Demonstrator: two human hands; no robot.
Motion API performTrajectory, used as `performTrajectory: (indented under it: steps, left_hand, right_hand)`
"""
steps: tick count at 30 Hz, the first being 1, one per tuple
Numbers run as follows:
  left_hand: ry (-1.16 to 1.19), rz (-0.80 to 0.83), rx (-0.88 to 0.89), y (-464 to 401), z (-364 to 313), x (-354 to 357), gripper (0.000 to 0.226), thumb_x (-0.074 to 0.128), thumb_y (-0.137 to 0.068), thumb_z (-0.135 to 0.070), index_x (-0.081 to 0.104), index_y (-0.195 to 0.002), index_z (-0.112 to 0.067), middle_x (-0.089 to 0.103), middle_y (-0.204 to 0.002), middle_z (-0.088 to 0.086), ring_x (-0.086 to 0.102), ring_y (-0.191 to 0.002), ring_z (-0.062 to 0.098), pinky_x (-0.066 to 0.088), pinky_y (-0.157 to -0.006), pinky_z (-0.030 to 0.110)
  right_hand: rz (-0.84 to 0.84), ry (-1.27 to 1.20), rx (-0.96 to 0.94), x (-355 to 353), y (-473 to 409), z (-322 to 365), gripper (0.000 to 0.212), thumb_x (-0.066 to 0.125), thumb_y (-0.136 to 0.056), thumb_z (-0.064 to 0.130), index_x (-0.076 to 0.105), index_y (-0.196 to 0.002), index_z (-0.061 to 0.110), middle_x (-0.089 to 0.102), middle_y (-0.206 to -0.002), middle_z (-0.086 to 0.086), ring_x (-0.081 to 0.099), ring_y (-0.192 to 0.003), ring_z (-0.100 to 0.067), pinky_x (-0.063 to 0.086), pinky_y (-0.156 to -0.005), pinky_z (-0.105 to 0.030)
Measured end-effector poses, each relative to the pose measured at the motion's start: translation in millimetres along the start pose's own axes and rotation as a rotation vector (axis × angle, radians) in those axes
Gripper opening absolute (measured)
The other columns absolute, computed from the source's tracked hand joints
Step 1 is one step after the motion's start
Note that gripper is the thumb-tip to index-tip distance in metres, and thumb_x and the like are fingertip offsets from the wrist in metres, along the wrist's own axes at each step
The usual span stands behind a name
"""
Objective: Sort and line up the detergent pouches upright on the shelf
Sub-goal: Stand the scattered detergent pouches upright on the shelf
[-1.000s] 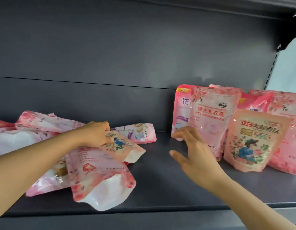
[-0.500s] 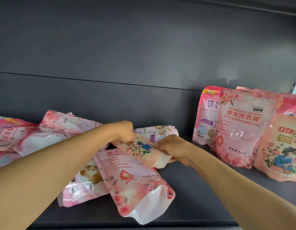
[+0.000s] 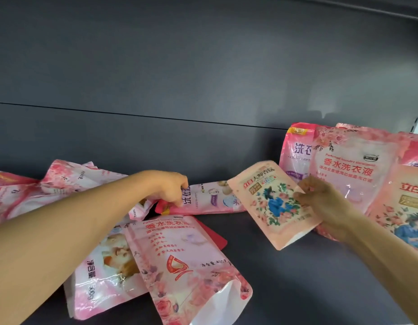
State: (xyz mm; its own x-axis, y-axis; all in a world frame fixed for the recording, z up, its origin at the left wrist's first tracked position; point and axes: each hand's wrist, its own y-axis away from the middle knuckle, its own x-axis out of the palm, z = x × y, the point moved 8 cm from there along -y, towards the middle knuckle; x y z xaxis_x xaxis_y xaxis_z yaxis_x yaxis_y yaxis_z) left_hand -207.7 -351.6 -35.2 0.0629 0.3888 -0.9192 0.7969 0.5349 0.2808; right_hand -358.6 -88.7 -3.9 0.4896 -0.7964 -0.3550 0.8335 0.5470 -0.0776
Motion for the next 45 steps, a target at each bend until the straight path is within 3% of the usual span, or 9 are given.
performTrajectory:
  steps: [7, 13, 20, 23, 26, 30, 34, 40, 45]
  left_hand:
    - [-0.256, 0.059, 0.059, -1, -26, 11, 0.104, 0.074, -0.068, -0.056, 0.014, -0.148, -0.031, 0.036, -0.148, 0.002, 0.051, -0.122, 0.029, 0.045, -0.100, 0.041]
    - [-0.588, -0.152, 0.164, 19, -57, 7, 0.067, 0.062, -0.077, -0.036, 0.033, -0.134, -0.017, 0.055, -0.104, 0.006, 0.054, -0.087, 0.025, 0.042, -0.065, 0.031]
    - [-0.996, -0.300, 0.228, 25, -67, 14, 0.023, 0.051, -0.091, -0.015, 0.059, -0.111, -0.009, 0.061, -0.113, 0.008, 0.060, -0.105, 0.031, 0.044, -0.072, 0.035]
    - [-1.101, -0.304, 0.274, 30, -76, 20, 0.028, 0.044, -0.086, 0.004, 0.061, -0.106, -0.008, 0.062, -0.110, 0.007, 0.060, -0.106, 0.031, 0.039, -0.068, 0.033]
    - [-1.038, -0.424, 0.273, 39, -86, 5, 0.030, 0.047, -0.082, 0.005, 0.060, -0.103, -0.011, 0.054, -0.079, 0.001, 0.063, -0.101, 0.030, 0.035, -0.065, 0.031]
    - [-0.777, -0.620, 0.243, 58, -99, -21, 0.028, 0.049, -0.079, 0.003, 0.048, -0.097, -0.018, 0.062, -0.094, 0.005, 0.061, -0.090, 0.031, 0.031, -0.063, 0.030]
    - [-0.587, -0.849, 0.210, 74, -118, -46, 0.030, 0.045, -0.074, 0.011, 0.038, -0.086, -0.016, 0.039, -0.063, -0.002, 0.043, -0.066, 0.027, 0.028, -0.056, 0.030]
    - [-0.731, -0.958, 0.206, 86, -151, -78, 0.030, 0.047, -0.070, 0.014, 0.041, -0.079, -0.014, 0.036, -0.056, -0.002, 0.030, -0.047, 0.015, 0.017, -0.045, 0.025]
    - [-0.753, -0.961, 0.306, 90, -183, -93, 0.025, 0.052, -0.074, 0.004, 0.057, -0.077, -0.020, 0.045, -0.056, -0.005, 0.044, -0.054, 0.018, 0.022, -0.049, 0.024]
  right_hand:
    - [0.221, 0.214, 0.168, 15, -2, -17, 0.013, 0.059, -0.085, -0.003, 0.064, -0.095, 0.004, 0.073, -0.092, -0.017, 0.071, -0.084, -0.033, 0.056, -0.081, -0.052]
    - [0.226, 0.296, 0.180, 34, -8, -17, 0.008, 0.061, -0.090, 0.014, 0.063, -0.094, 0.007, 0.053, -0.094, -0.001, 0.062, -0.079, -0.015, 0.050, -0.082, -0.031]
    - [0.062, 0.124, 0.054, -2, -2, -8, 0.011, 0.044, -0.098, 0.012, 0.055, -0.096, 0.009, 0.070, -0.090, -0.009, 0.070, -0.078, -0.025, 0.058, -0.069, -0.042]
    - [-0.004, 0.070, -0.007, -17, 7, -5, 0.016, 0.041, -0.099, 0.007, 0.056, -0.103, 0.013, 0.070, -0.093, -0.006, 0.070, -0.080, -0.025, 0.058, -0.073, -0.046]
    - [-0.063, 0.027, -0.053, -34, 16, -7, 0.024, 0.039, -0.098, 0.004, 0.061, -0.103, 0.013, 0.072, -0.094, -0.007, 0.071, -0.082, -0.025, 0.058, -0.074, -0.047]
    - [-0.149, -0.086, -0.106, -58, 29, -2, 0.028, 0.039, -0.098, 0.002, 0.062, -0.094, 0.017, 0.071, -0.088, -0.003, 0.070, -0.076, -0.021, 0.057, -0.069, -0.042]
    - [-0.292, -0.144, -0.115, -87, 41, -6, 0.021, 0.043, -0.097, 0.007, 0.061, -0.089, 0.014, 0.069, -0.085, -0.008, 0.066, -0.074, -0.027, 0.056, -0.073, -0.047]
    - [-0.481, -0.242, -0.131, -135, 64, -15, 0.016, 0.044, -0.098, 0.015, 0.058, -0.090, 0.014, 0.070, -0.085, -0.006, 0.068, -0.075, -0.027, 0.057, -0.071, -0.049]
    - [-0.609, -0.289, -0.146, -159, 80, -25, 0.013, 0.042, -0.099, 0.017, 0.052, -0.093, 0.015, 0.067, -0.084, -0.001, 0.068, -0.070, -0.019, 0.057, -0.061, -0.040]
